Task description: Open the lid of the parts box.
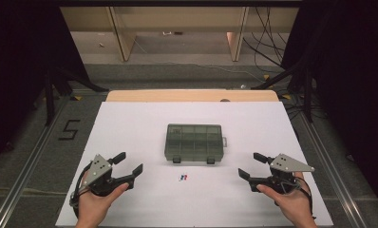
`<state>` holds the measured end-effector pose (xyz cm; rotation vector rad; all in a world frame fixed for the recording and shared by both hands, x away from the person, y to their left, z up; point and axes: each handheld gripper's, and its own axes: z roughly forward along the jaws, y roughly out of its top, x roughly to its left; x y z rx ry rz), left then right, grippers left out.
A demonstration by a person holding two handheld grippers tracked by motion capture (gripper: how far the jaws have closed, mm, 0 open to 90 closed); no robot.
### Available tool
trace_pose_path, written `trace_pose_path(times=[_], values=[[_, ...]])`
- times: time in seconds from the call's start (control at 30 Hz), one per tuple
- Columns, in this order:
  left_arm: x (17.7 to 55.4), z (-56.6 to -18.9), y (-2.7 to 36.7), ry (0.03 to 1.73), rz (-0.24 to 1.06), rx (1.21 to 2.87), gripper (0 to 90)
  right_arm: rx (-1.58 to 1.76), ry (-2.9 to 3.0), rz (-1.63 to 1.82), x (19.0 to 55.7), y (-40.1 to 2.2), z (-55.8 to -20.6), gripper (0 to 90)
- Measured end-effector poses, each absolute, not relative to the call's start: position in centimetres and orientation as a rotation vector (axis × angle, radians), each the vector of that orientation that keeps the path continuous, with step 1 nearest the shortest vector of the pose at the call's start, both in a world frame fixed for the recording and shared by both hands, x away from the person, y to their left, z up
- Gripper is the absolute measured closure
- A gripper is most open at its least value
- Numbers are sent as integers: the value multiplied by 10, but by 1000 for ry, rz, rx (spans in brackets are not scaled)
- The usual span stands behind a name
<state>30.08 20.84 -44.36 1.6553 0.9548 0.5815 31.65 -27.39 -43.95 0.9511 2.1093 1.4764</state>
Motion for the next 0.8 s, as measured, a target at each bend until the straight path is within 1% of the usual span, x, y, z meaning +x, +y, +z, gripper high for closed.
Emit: trace_pose_path(times=[0.13, 0.2, 0.27, 0.33, 0.4, 0.53, 0.6, 0.67, 0.73, 0.8], values=[[306, -442, 204, 969, 574, 1627, 319, 941, 2115, 1459, 319, -275, -441, 220], [306, -442, 203, 987, 574, 1595, 396, 959, 2114, 1432, 320, -277, -442, 236], [306, -442, 202, 976, 580, 1615, 445, 985, 2114, 1441, 319, -277, -440, 256], [305, -442, 202, 977, 577, 1633, 513, 961, 2089, 1427, 320, -275, -438, 279], [306, -440, 201, 998, 597, 1655, 609, 954, 2091, 1438, 320, -272, -437, 323], [315, -440, 194, 1011, 574, 1722, 800, 947, 2128, 1380, 327, -269, -436, 526], [320, -442, 189, 1016, 566, 1760, 868, 937, 2155, 1333, 331, -267, -434, 638], [326, -444, 183, 1014, 560, 1802, 898, 931, 2177, 1289, 335, -264, -434, 759], [333, -445, 178, 1009, 568, 1840, 900, 918, 2198, 1256, 340, -260, -435, 837], [341, -447, 174, 1002, 564, 1870, 900, 916, 2220, 1237, 346, -255, -435, 891]])
